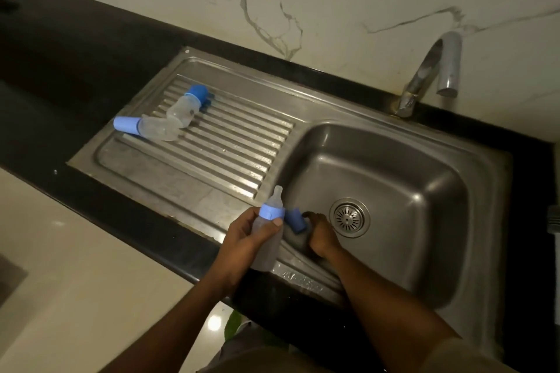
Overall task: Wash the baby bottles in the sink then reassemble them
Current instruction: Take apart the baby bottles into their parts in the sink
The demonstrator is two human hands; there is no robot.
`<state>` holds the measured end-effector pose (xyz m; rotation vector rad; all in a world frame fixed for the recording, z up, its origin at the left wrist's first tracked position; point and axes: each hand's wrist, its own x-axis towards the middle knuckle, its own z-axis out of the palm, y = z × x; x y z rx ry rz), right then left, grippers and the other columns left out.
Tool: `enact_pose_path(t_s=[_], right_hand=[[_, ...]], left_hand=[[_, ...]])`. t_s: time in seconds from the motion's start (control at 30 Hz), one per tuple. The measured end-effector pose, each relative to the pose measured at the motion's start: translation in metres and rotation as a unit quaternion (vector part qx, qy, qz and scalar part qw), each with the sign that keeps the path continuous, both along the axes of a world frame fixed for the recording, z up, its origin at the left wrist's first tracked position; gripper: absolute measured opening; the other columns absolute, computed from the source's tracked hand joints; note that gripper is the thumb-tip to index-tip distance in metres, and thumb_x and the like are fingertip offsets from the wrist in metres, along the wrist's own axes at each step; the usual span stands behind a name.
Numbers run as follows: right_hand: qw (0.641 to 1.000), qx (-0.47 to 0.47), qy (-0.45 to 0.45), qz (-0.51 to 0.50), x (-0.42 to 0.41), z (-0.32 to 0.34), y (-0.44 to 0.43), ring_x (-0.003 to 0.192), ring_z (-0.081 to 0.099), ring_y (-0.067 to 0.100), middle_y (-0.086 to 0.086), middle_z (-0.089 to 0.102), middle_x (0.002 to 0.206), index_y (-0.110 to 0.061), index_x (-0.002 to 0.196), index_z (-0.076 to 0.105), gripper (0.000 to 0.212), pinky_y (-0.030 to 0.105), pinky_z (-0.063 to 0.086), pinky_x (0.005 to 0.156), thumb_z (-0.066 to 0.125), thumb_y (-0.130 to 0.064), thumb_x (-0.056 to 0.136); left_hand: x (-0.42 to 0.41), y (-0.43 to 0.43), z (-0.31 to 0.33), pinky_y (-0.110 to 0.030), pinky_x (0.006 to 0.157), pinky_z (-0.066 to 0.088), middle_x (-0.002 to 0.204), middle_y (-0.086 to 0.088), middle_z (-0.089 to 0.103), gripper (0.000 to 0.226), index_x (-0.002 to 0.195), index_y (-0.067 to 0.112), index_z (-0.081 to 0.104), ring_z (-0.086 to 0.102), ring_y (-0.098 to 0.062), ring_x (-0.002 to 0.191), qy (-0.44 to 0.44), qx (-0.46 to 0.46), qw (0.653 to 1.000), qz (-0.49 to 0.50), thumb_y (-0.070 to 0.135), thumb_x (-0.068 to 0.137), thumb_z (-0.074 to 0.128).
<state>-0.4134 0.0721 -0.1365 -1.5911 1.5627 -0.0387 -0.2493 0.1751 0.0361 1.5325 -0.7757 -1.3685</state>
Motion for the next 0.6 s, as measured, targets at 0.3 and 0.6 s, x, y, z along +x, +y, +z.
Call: enact_pose_path(t_s=[0.3, 0.6], right_hand=[[0.997, 0.01, 0.08, 0.021, 0.02, -0.008, -0.016, 0.114, 0.058, 0.033, 0.014, 0.061, 0.122, -0.013, 0.123, 0.059, 0.062, 0.034, 0.049, 0.089, 0.068, -0.057, 0.08], [0.997, 0.021, -0.069, -0.008, 0.0, -0.009, -0.006, 0.092, 0.062, 0.026, 0.009, 0.064, 0.098, -0.009, 0.104, 0.056, 0.025, 0.026, 0.039, 0.069, 0.067, -0.026, 0.089]], left_hand=[[0.0, 0.002, -0.008, -0.042, 0.077, 0.053, 0.099, -0.01, 0.072, 0.043, 0.103, 0.025, 0.071, 0.068, -0.026, 0.089, -0.004, 0.01, 1.0, 0.011, 0.054, 0.071, 0.073], [-0.008, -0.009, -0.006, -0.026, 0.07, 0.052, 0.1, -0.003, 0.072, 0.048, 0.114, 0.019, 0.067, 0.069, -0.017, 0.088, -0.012, 0.009, 1.0, 0.002, 0.049, 0.077, 0.071]])
